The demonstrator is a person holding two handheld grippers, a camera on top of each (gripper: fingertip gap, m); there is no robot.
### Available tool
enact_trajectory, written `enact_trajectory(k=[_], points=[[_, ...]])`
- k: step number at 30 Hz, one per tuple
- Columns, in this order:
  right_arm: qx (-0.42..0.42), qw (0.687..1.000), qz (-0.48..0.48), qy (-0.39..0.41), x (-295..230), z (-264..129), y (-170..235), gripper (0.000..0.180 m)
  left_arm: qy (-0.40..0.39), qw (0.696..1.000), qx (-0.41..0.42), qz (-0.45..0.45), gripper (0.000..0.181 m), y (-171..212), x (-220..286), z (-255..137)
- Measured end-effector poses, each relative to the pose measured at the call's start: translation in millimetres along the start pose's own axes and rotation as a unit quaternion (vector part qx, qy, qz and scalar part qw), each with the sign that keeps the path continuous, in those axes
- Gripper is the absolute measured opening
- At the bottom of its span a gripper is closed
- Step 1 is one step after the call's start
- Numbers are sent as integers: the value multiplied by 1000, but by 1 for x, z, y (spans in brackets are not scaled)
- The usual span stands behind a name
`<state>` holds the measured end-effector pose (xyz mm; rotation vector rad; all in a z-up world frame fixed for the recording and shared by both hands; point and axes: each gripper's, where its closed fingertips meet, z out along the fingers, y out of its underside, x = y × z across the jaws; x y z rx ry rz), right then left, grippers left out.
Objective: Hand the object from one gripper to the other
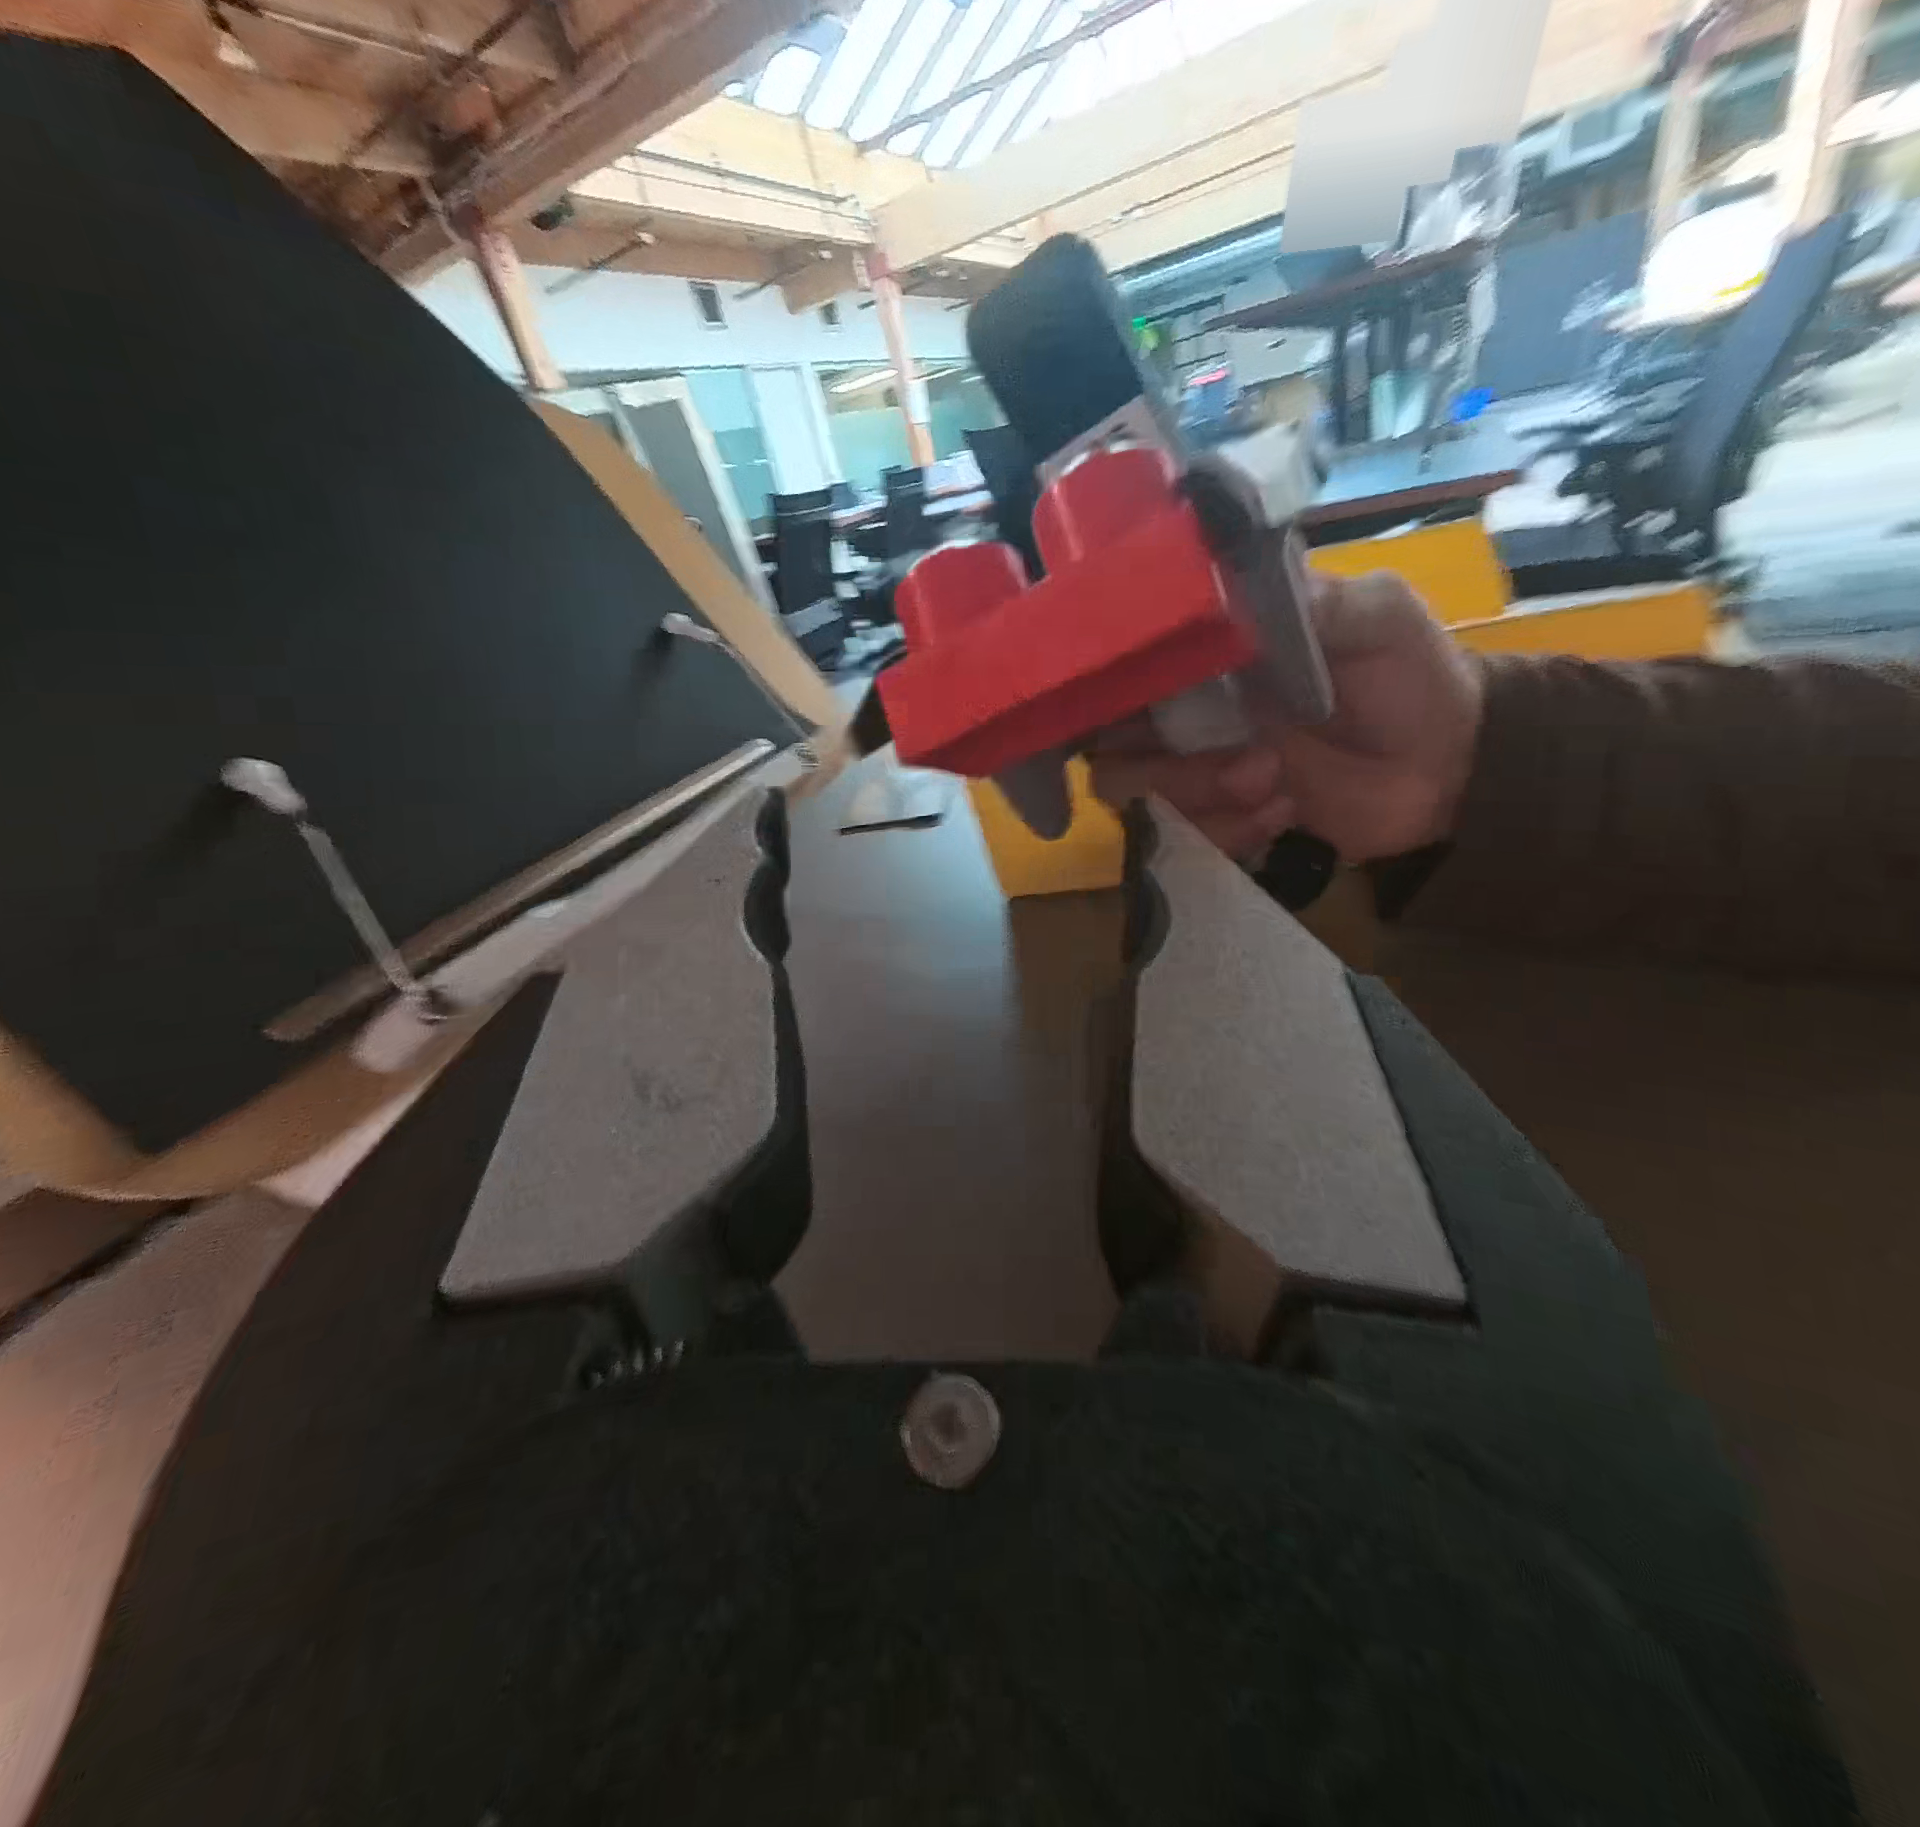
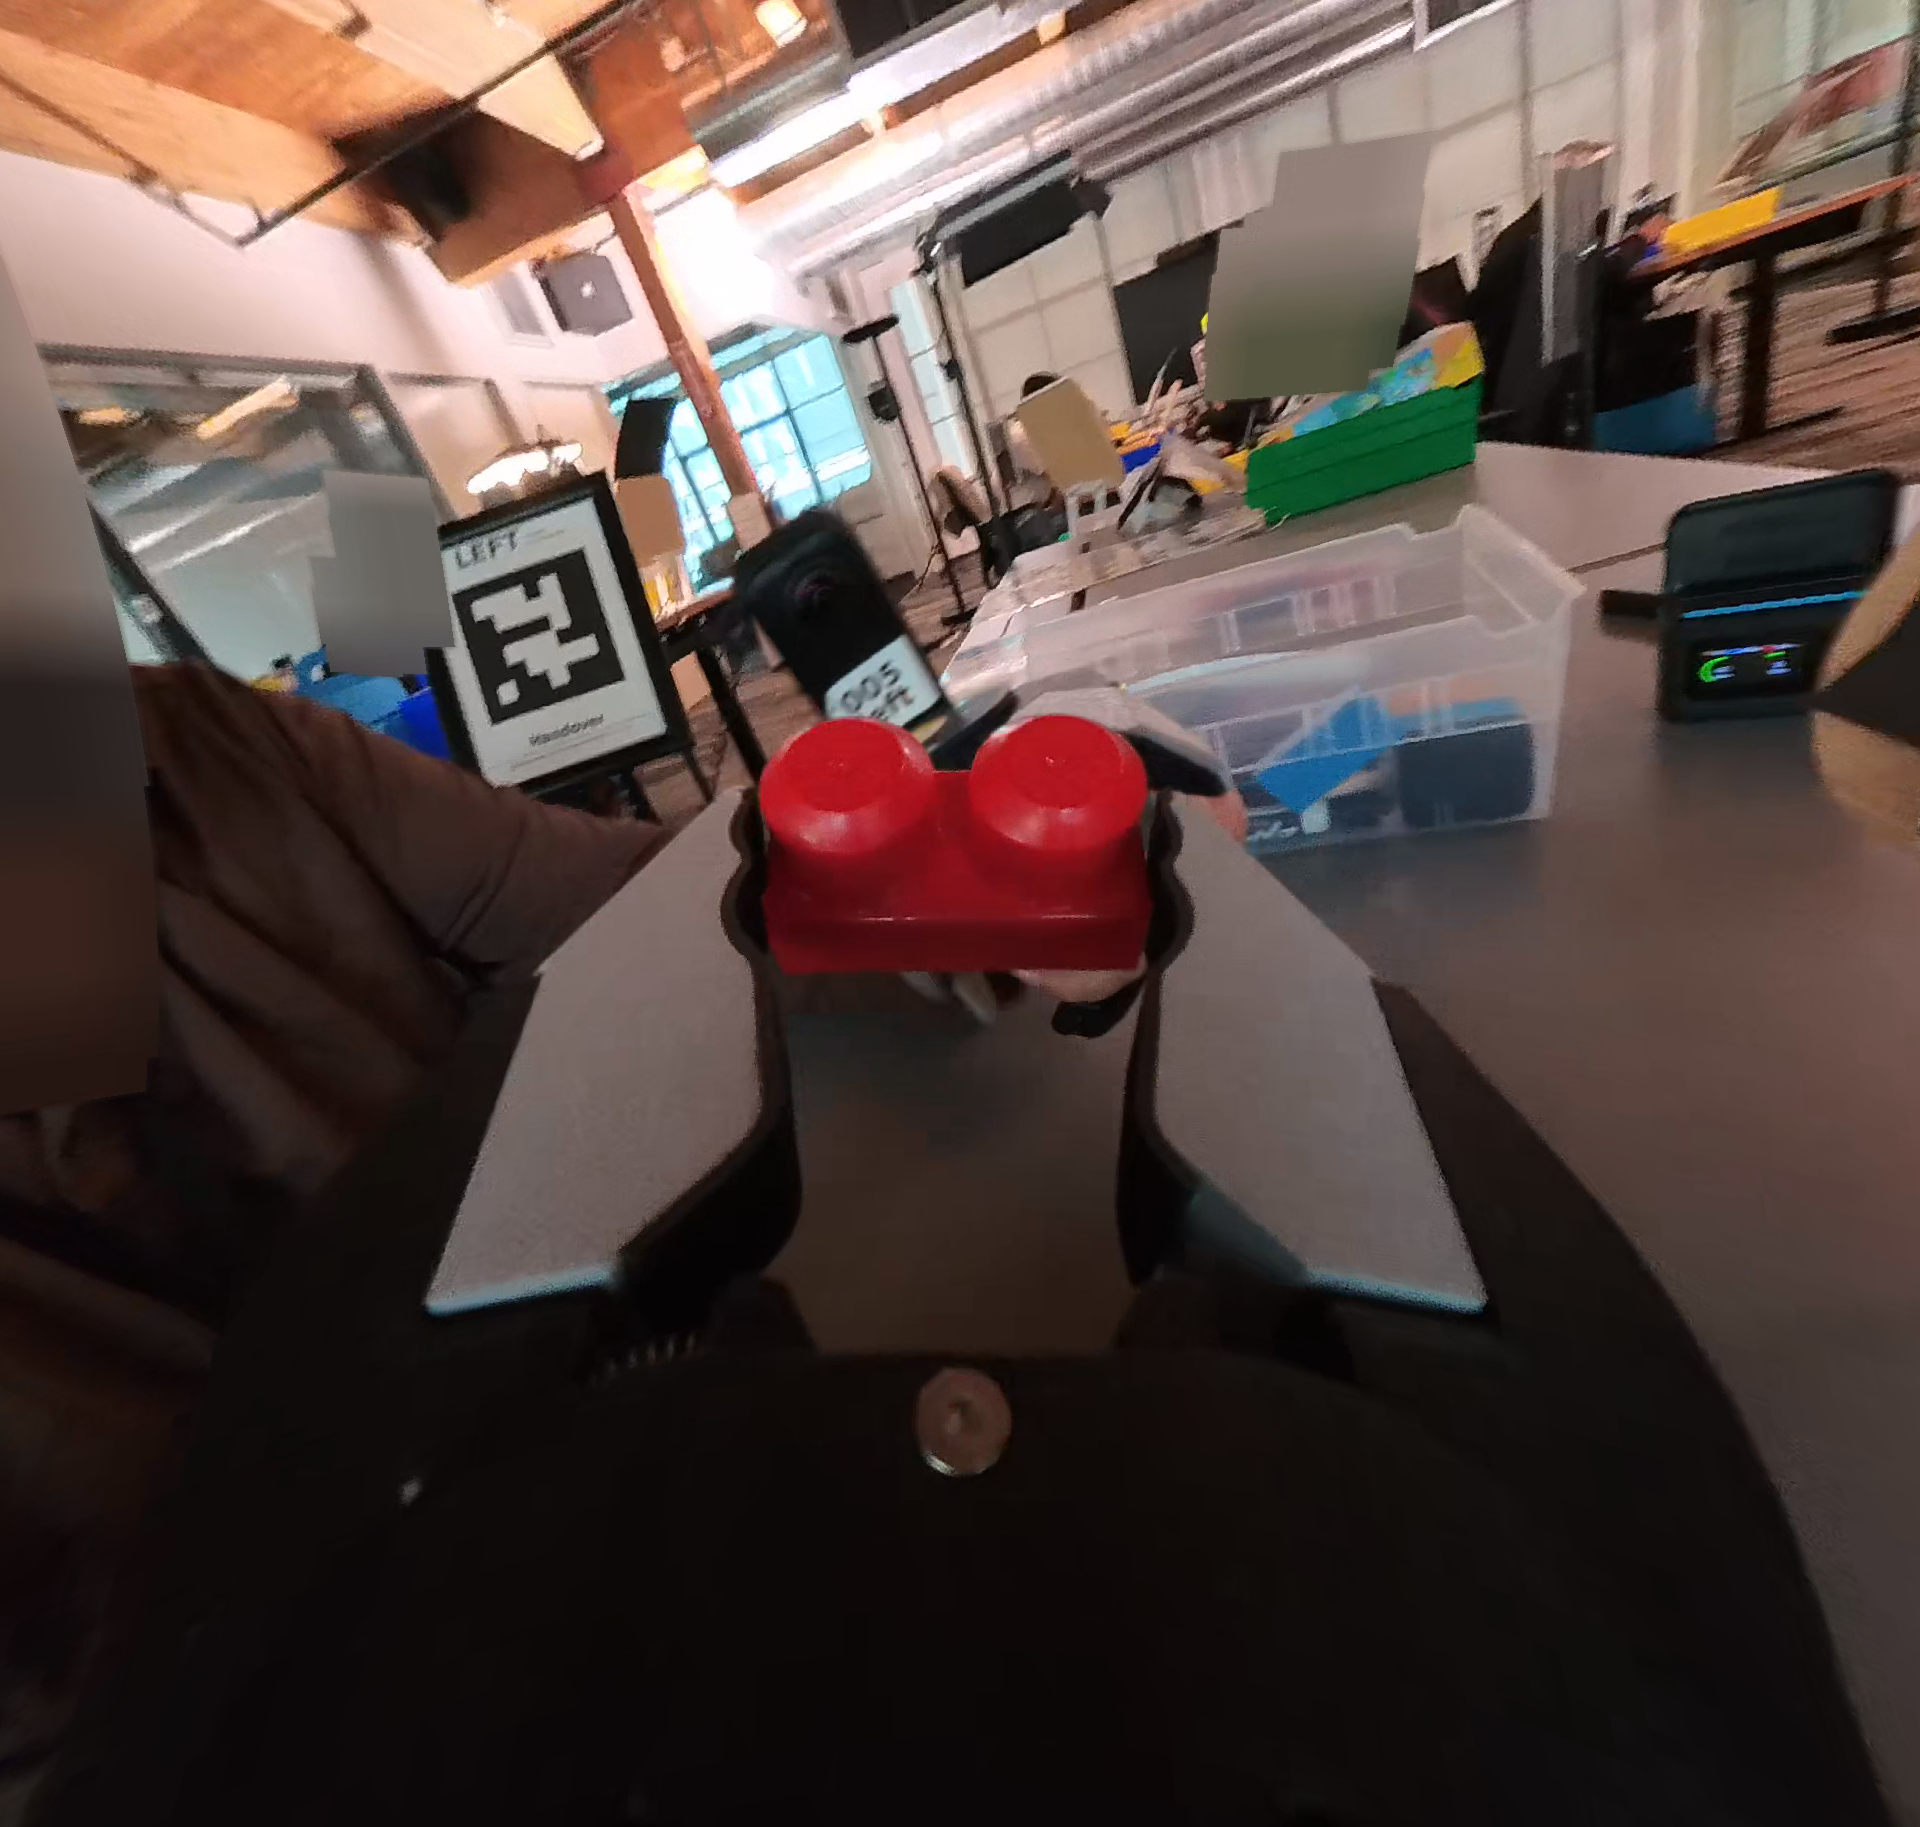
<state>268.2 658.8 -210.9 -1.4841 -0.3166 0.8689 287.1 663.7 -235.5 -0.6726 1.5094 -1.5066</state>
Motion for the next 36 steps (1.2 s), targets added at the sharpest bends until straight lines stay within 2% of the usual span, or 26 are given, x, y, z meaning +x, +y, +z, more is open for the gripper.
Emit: enact_trajectory(k=[2, 4, 6, 7, 8, 9, 10, 13, 16, 20, 22, 24, 26, 27, 29, 30, 31, 34, 36], points=[[-17, 1000, -22, 9, -1, 5, 6, 72, 62, 994, 1, -94, 78, -2, 15, 2], [-19, 997, -58, 41, 5, 8, 6, 72, 110, 977, -21, -183, 81, 3, 23, 4], [-36, 991, -102, 79, 11, 8, 8, 72, 169, 947, -46, -269, 74, 10, 33, 2], [-56, 985, -128, 102, 16, 8, 12, 71, 203, 931, -40, -301, 65, 8, 36, 0], [-71, 979, -152, 120, 19, 9, 15, 72, 226, 919, -23, -321, 48, 4, 37, -3], [-67, 974, -168, 140, 22, 9, 13, 72, 235, 914, -11, -331, 36, 2, 35, -4], [-67, 971, -180, 145, 22, 9, 12, 71, 226, 915, -5, -335, 34, 3, 31, -4], [-83, 965, -193, 159, 24, 8, 15, 71, 198, 927, 2, -317, 36, 8, 25, -3], [-88, 971, -183, 124, 16, 9, 20, 71, 216, 924, 7, -314, 44, 7, 32, -4], [-107, 976, -176, 64, -2, 8, 28, 72, 299, 879, -5, -371, 39, 3, 60, -9], [-103, 976, -184, 60, -5, 3, 25, 71, 347, 848, 35, -399, 56, -14, 64, -19], [-95, 978, -180, 48, -10, 1, 22, 72, 339, 831, 70, -436, 47, -25, 50, -21], [-98, 976, -184, 57, -6, 2, 23, 72, 313, 838, 77, -440, 19, -23, 38, -18], [-105, 974, -192, 64, -4, 4, 26, 72, 312, 837, 80, -442, 15, -23, 36, -18], [-121, 970, -199, 73, -1, 7, 32, 72, 325, 820, 90, -463, 13, -27, 33, -21], [-136, 967, -201, 80, 2, 8, 37, 71, 322, 817, 92, -469, 6, -28, 31, -20], [-158, 963, -200, 92, 7, 10, 44, 71, 313, 822, 91, -468, 0, -25, 29, -18], [-189, 950, -212, 133, 22, 11, 54, 71, 290, 833, 79, -464, 0, -17, 24, -17], [-194, 943, -224, 155, 29, 9, 53, 71, 283, 829, 68, -478, 0, -13, 19, -15]])
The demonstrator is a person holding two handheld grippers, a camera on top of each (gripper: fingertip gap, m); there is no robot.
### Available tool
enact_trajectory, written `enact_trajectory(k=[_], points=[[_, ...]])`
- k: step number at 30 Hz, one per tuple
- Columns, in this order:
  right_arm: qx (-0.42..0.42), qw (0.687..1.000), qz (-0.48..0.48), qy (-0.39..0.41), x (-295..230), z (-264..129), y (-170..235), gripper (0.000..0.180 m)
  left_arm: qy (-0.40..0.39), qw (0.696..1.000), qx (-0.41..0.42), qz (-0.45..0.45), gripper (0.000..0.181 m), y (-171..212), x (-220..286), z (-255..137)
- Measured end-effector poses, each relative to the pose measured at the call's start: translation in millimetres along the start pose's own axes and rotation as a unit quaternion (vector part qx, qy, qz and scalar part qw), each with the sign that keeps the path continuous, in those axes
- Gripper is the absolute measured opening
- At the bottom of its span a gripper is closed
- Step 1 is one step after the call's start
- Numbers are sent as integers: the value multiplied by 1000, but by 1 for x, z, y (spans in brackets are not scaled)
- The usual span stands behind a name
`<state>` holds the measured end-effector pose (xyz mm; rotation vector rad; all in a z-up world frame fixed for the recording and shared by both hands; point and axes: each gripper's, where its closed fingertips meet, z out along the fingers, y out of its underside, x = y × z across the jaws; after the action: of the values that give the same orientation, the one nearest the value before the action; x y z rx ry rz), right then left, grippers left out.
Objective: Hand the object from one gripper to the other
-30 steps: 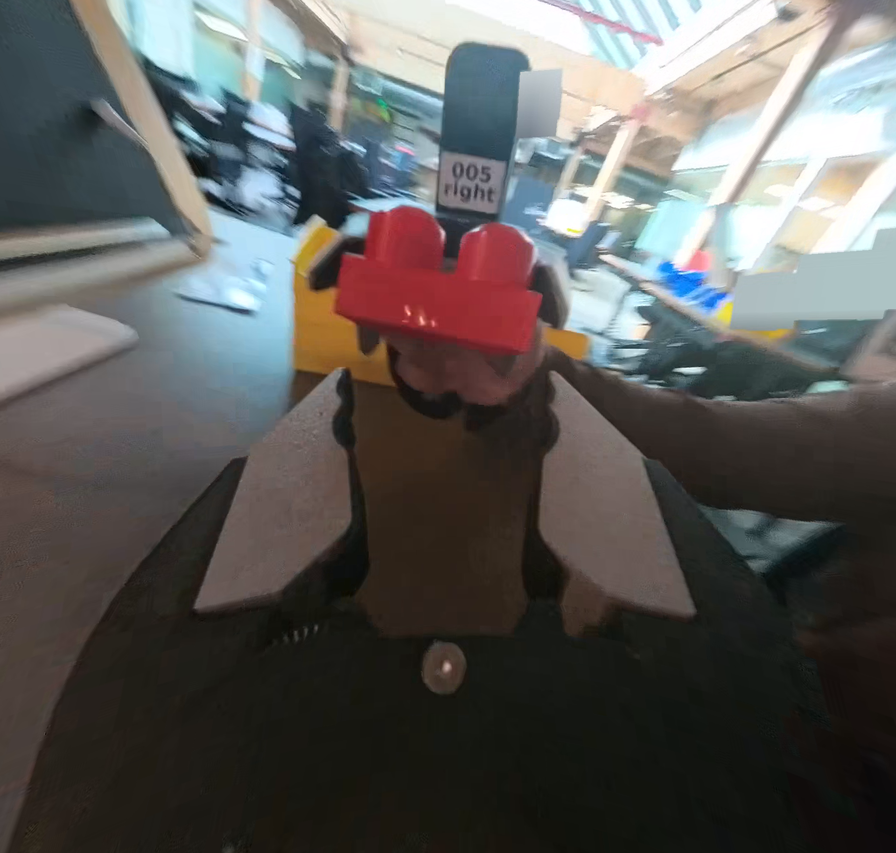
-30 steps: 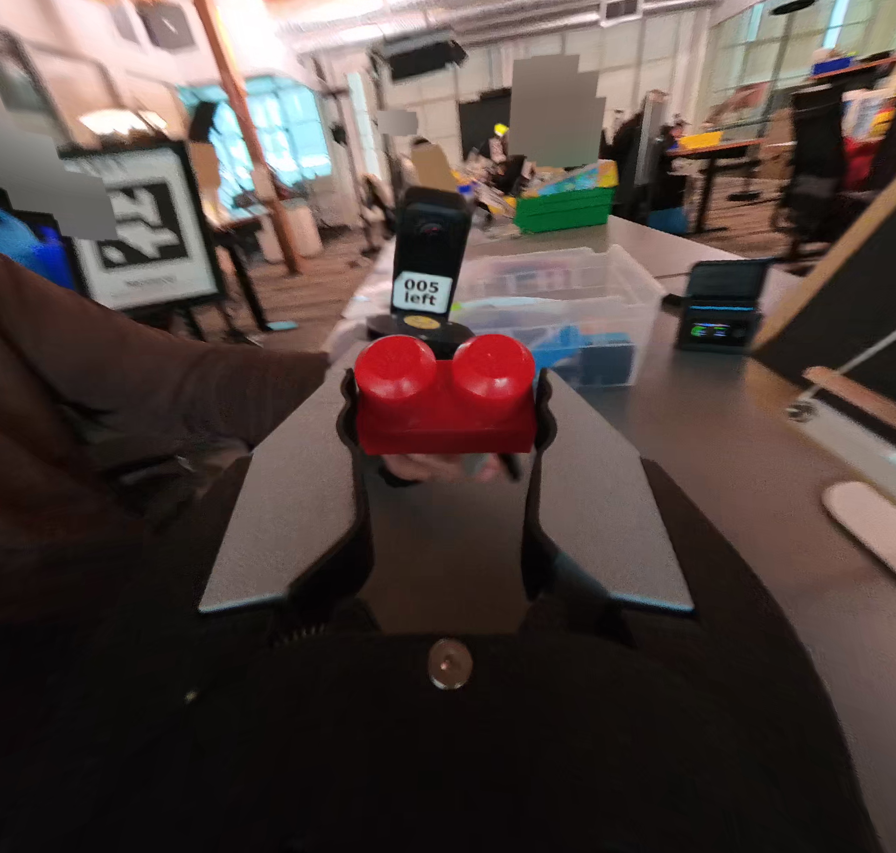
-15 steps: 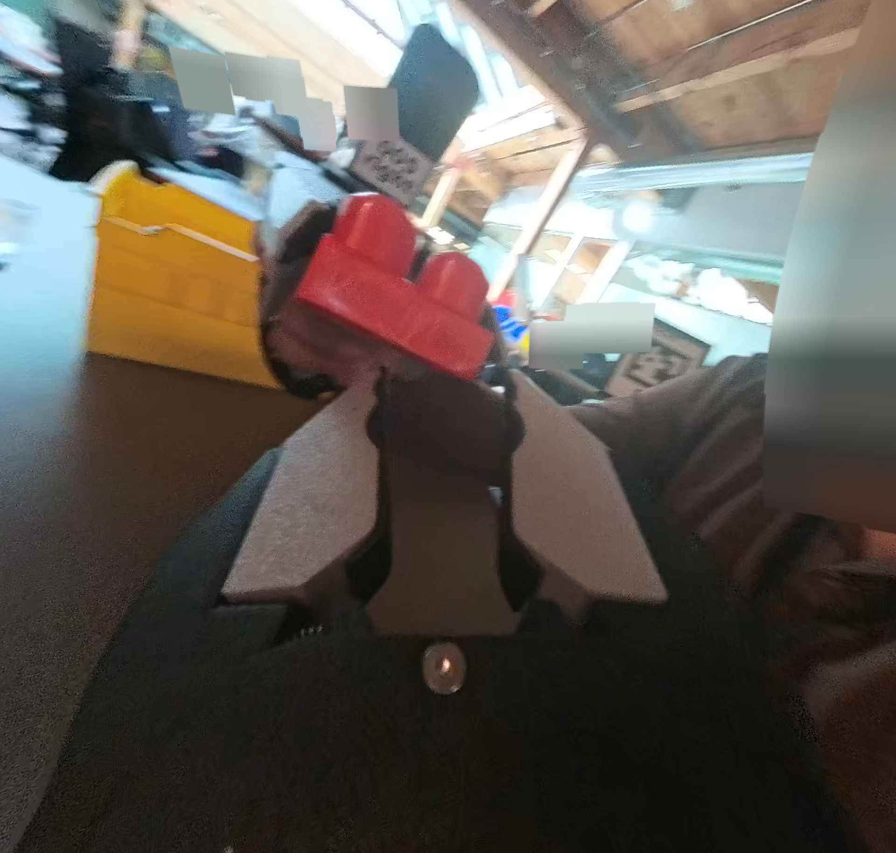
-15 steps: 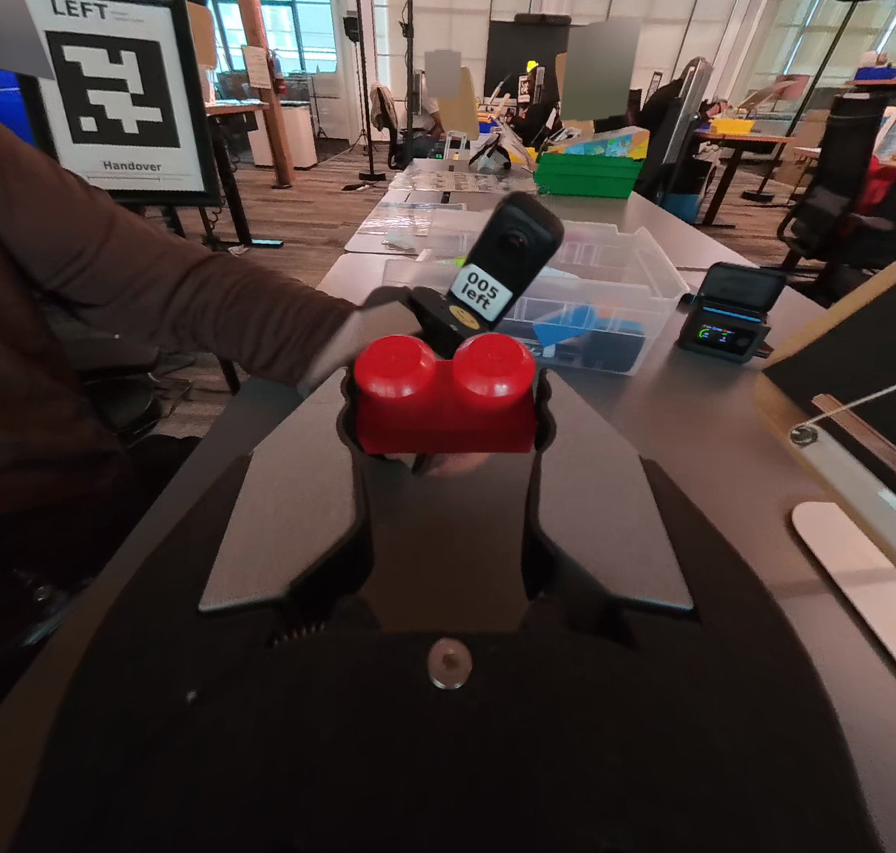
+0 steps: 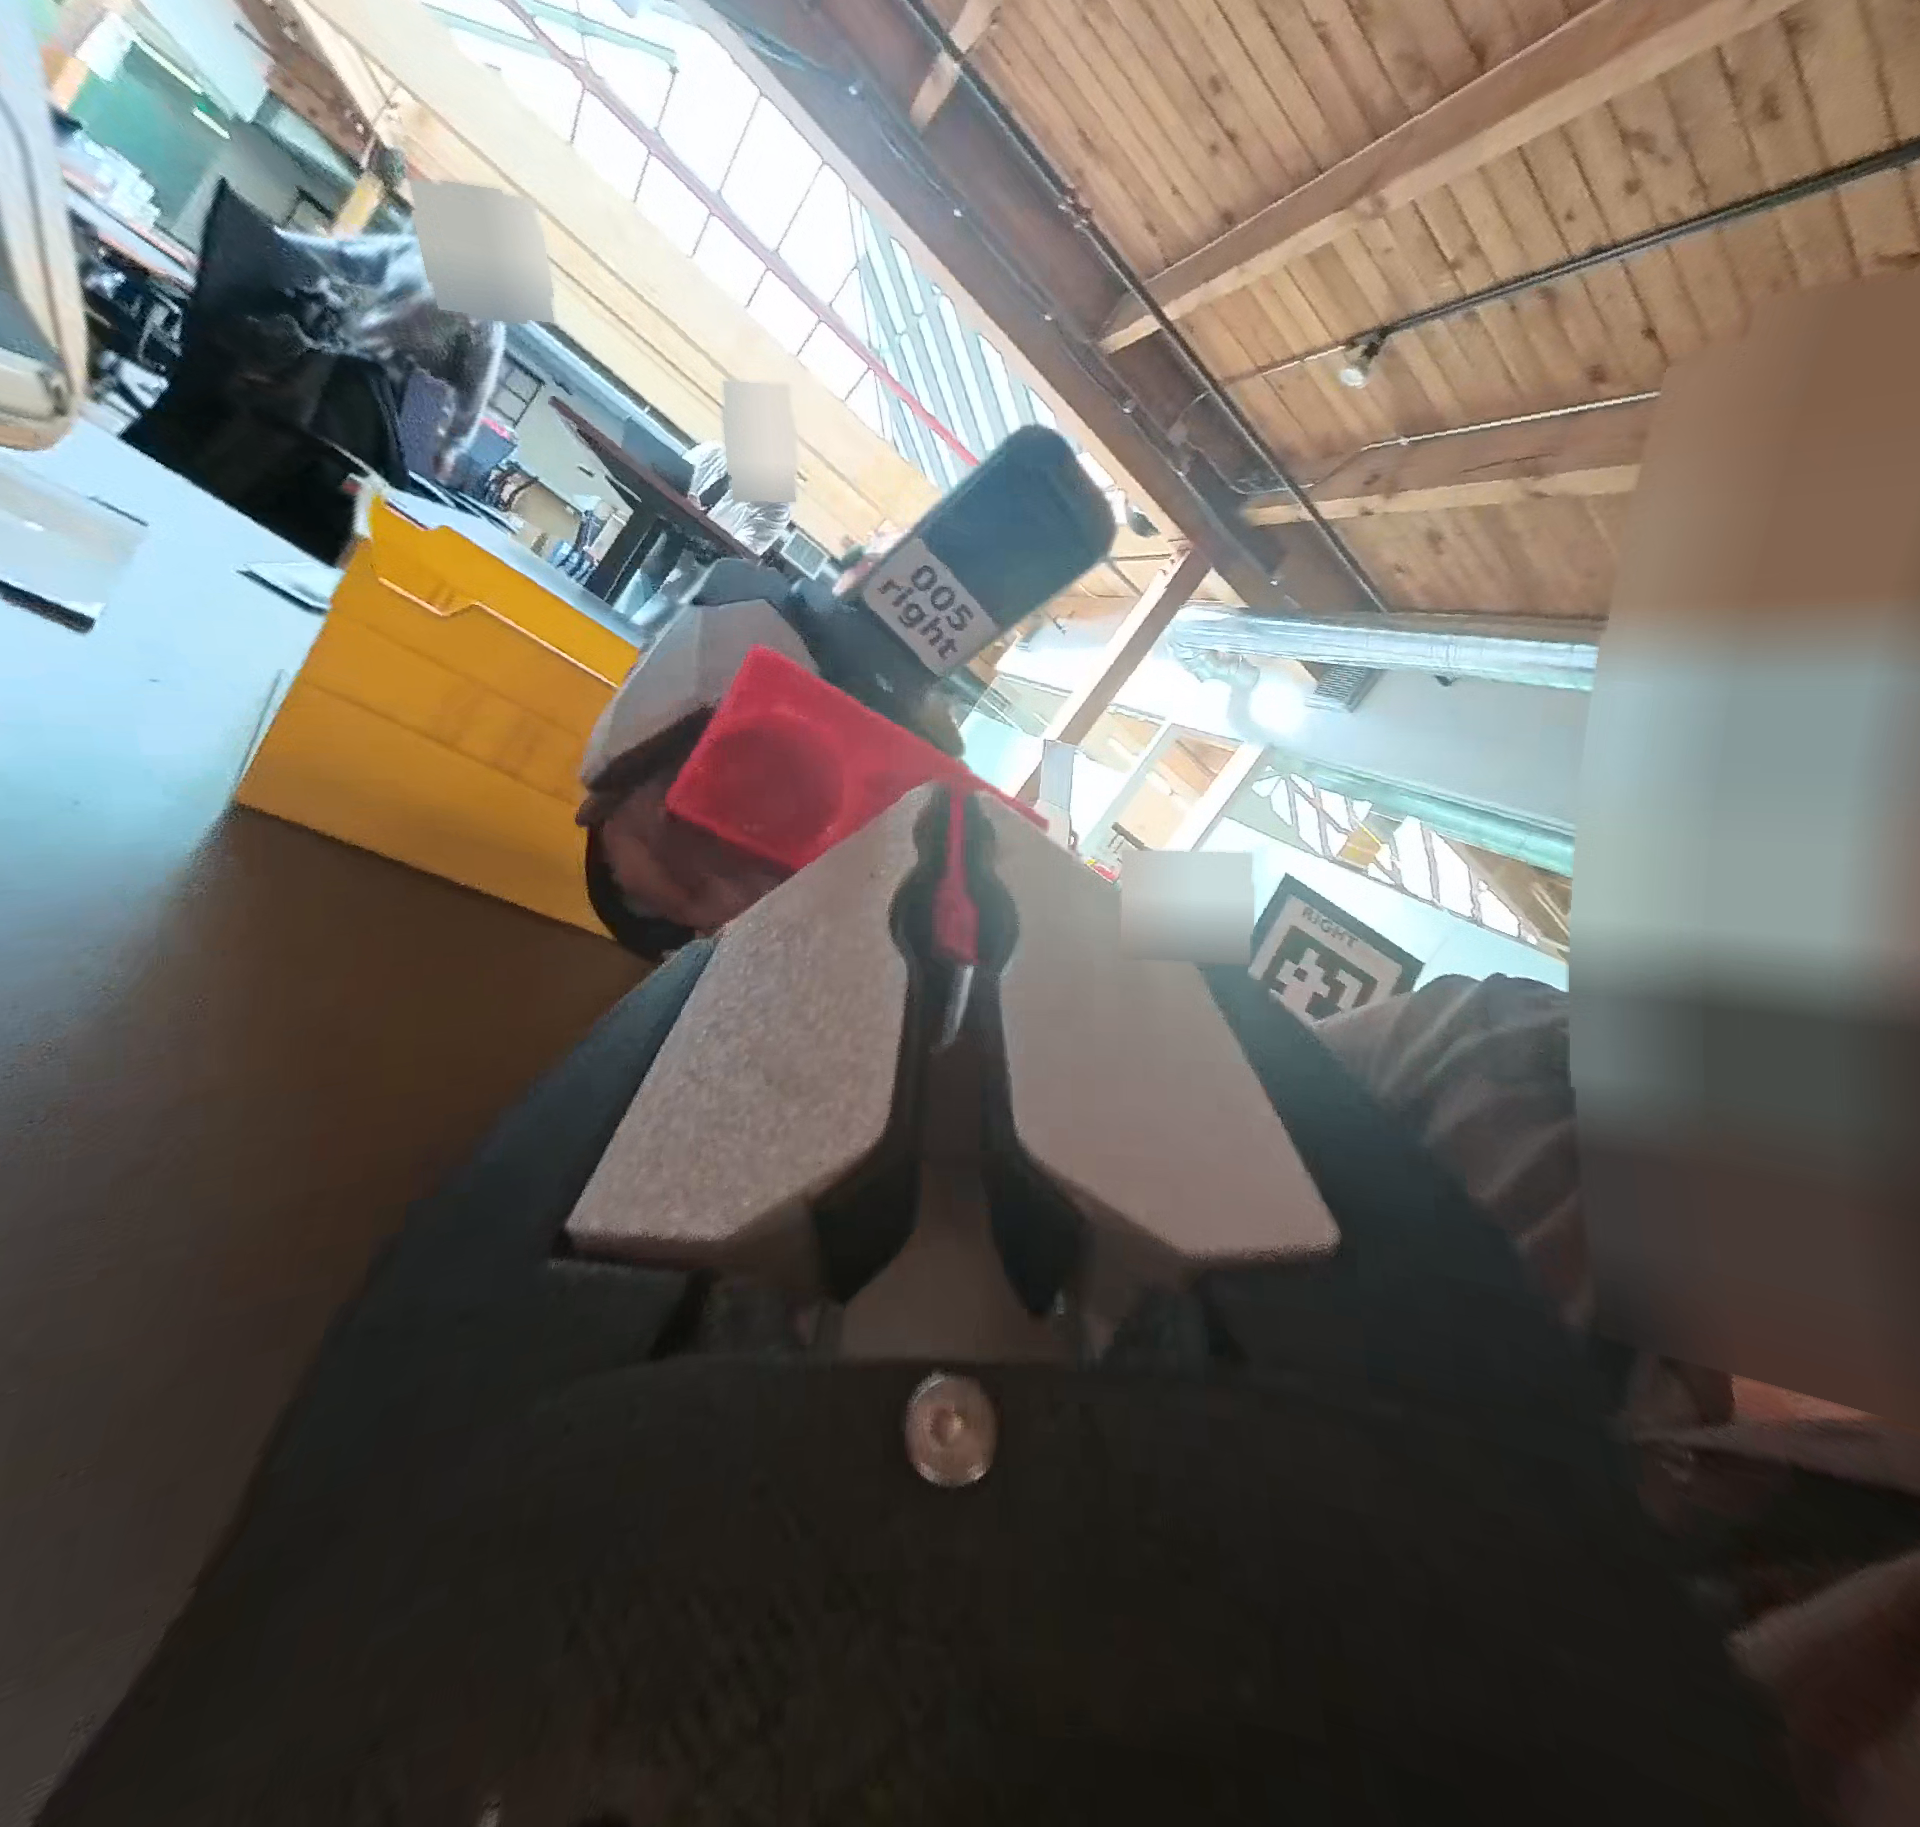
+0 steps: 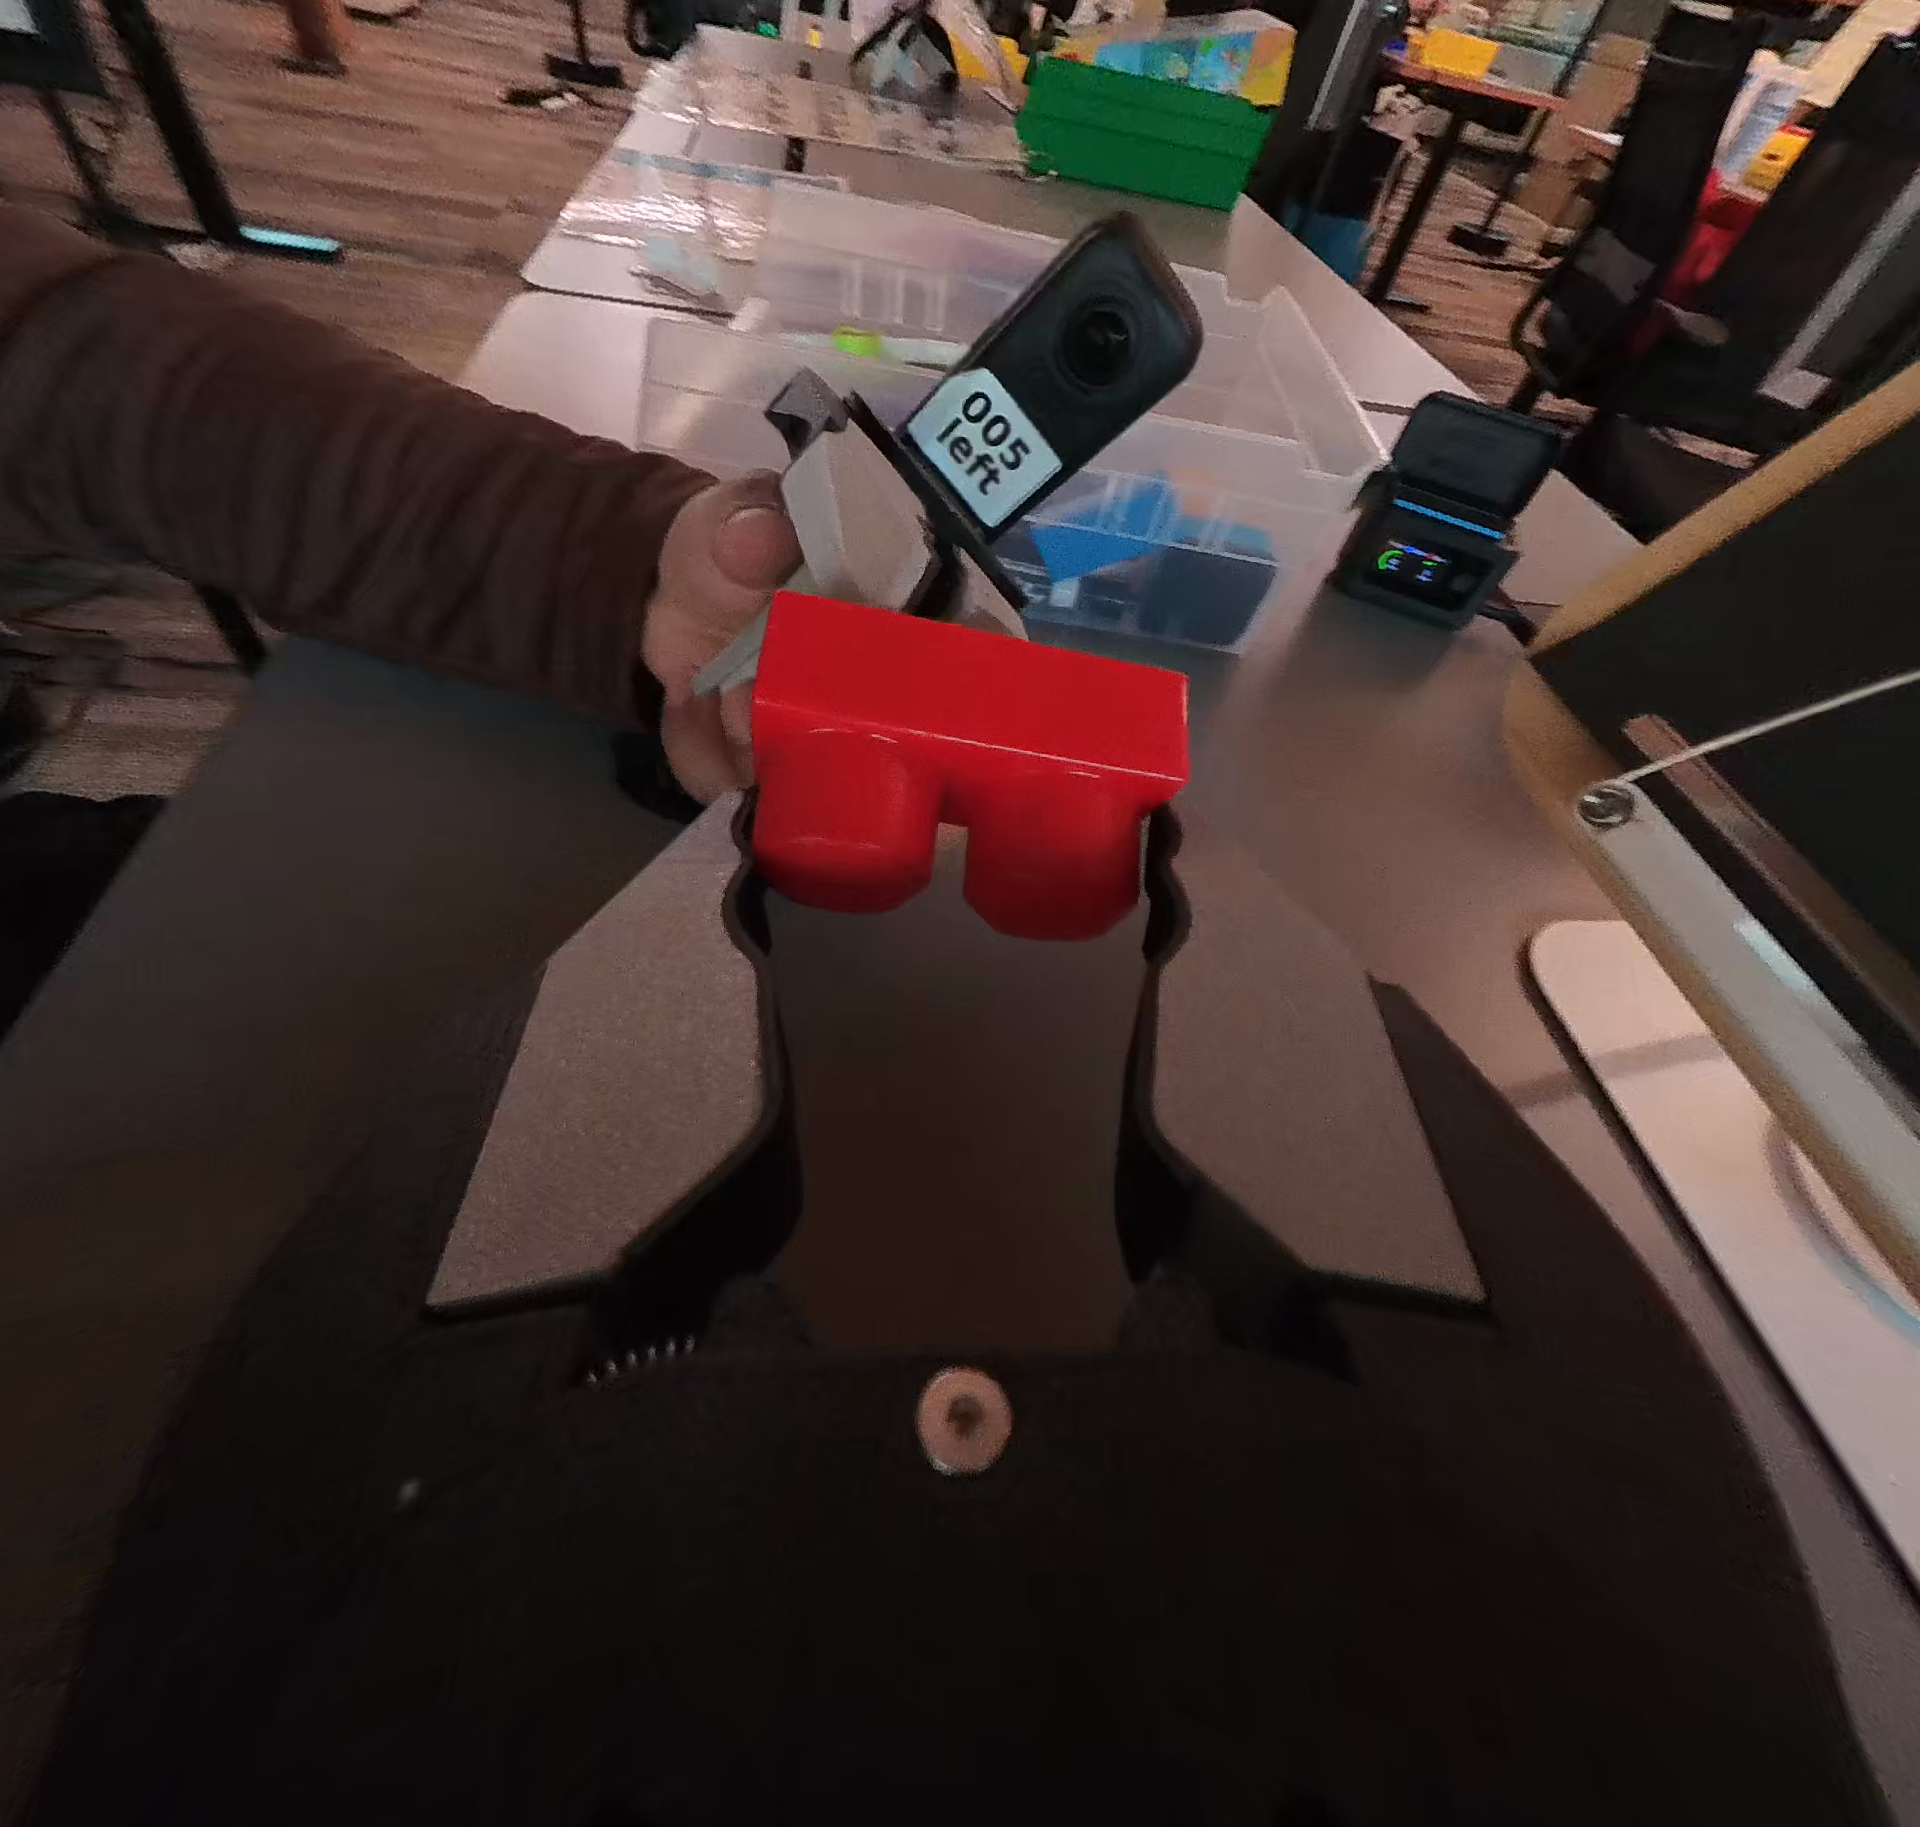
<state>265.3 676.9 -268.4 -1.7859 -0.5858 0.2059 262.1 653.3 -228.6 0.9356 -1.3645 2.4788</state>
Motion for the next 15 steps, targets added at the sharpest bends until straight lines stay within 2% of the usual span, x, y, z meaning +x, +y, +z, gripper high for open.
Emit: enact_trajectory(k=[1, 4, 11, 13, 15], points=[[-5, 1000, -5, 8, 2, -1, 1, 70, 3, 1000, 1, -13, 0, -1, -1, -1], [-24, 999, -26, 32, 7, -2, 4, 71, 16, 999, -6, -39, 20, -2, 2, -2], [-98, 987, -75, 103, 21, -1, 23, 71, -92, 991, -59, 71, 21, 12, -20, 2], [-108, 984, -74, 122, 28, -3, 26, 71, -120, 984, -78, 107, 9, 12, -25, 1], [-97, 984, -61, 137, 33, -6, 24, 69, -169, 966, -123, 151, 5, 19, -37, -4]])
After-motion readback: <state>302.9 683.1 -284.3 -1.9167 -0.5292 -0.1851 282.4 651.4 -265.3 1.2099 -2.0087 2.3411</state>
